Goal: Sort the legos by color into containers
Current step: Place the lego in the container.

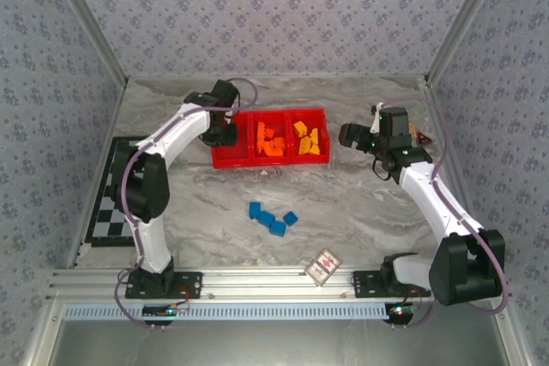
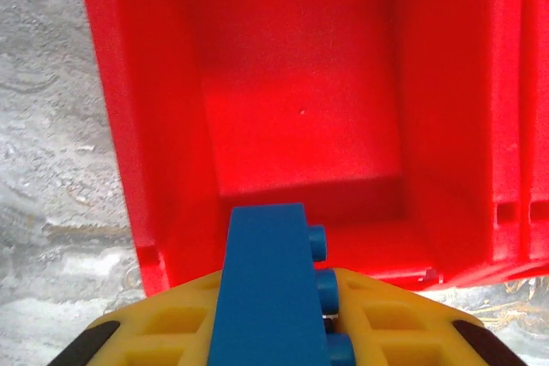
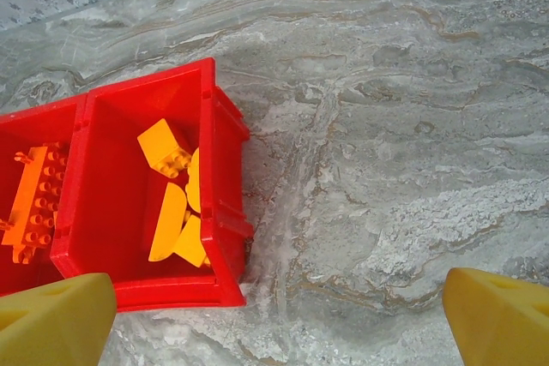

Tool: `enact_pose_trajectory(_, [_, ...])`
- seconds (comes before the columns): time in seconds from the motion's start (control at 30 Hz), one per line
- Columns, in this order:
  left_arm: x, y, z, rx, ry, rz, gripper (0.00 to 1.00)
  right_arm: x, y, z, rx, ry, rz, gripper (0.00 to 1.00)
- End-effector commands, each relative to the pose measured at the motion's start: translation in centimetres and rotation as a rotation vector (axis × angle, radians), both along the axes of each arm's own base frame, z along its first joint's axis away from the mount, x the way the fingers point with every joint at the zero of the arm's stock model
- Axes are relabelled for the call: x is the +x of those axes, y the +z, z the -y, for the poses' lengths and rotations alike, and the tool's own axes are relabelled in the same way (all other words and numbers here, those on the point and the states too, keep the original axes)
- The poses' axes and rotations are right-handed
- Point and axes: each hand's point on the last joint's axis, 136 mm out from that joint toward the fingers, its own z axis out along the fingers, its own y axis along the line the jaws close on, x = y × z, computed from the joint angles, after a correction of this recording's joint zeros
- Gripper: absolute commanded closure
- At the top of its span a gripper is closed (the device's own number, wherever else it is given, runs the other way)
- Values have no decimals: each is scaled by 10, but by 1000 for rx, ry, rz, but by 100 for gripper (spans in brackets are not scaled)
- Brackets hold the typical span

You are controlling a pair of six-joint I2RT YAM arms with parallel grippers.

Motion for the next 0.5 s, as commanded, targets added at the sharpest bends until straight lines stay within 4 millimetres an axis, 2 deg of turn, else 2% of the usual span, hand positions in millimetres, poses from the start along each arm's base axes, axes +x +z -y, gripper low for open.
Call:
enact_pose_trajectory(0.0, [17, 12, 11, -35, 8, 43, 70, 2, 15, 0, 9, 10, 24, 0])
enact_pose_trajectory(0.3, [29, 3, 19, -38, -8, 22, 59, 1, 13, -2, 16, 14, 17, 0])
enact_pose_trajectory(0.47, [24, 13, 18, -50, -17, 38, 59, 1, 12, -2, 17, 15, 14, 0])
